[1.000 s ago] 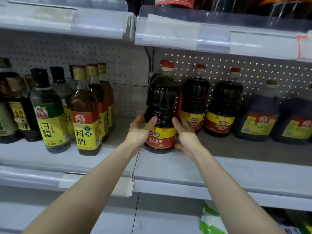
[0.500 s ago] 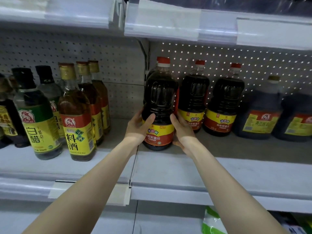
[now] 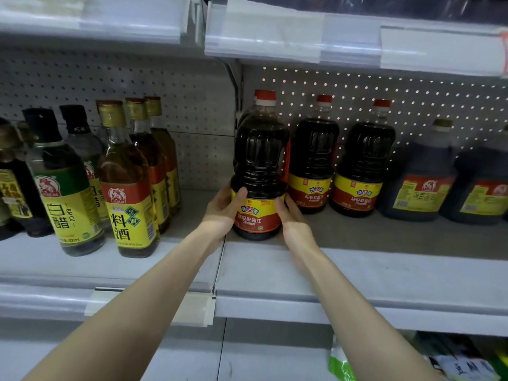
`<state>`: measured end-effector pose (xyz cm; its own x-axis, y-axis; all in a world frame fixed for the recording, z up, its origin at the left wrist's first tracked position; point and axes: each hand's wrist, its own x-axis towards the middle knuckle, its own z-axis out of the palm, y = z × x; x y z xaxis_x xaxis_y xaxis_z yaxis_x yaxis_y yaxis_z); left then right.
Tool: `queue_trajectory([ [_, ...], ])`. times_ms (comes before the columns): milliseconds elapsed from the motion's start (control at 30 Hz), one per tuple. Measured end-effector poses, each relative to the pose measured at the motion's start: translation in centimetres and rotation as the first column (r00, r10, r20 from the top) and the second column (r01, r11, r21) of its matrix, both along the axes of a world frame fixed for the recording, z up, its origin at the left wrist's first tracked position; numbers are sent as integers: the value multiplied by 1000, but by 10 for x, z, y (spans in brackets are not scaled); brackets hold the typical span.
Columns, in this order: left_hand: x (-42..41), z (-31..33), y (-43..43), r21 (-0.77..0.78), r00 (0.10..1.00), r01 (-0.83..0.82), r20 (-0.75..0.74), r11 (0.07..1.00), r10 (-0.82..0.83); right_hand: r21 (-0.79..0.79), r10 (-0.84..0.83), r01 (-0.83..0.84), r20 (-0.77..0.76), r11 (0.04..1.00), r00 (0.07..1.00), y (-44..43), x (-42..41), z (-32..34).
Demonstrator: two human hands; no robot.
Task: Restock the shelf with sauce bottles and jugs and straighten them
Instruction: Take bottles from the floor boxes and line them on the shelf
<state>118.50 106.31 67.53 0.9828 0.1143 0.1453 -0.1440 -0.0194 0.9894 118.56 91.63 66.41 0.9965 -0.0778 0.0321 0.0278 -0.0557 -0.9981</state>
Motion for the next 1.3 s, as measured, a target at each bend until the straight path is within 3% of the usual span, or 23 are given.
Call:
queue_trajectory([
  [300,-10,-11,-9,-1,997,-78,16,997,78,-49,-12,6,-119,999,993,1,9,12],
  [400,-11,-7,-2,-12,999,-48,25,999,48,-110,-7,-4,-92,994,996,0,3,13],
  [533,-14,-15,0,-33,1000,-1,-20,999,0,-63,8,-8,-9,998,1000,0,-11,8],
  [933,-15,-24,1,40,998,68,-18,997,-68,-93,21,-22,-2,995,1000,2,-14,5],
  [1300,-13,-21,0,128,1000,21,-14,992,-19,-147,25,-25,-4,989,1000,2,-12,5],
])
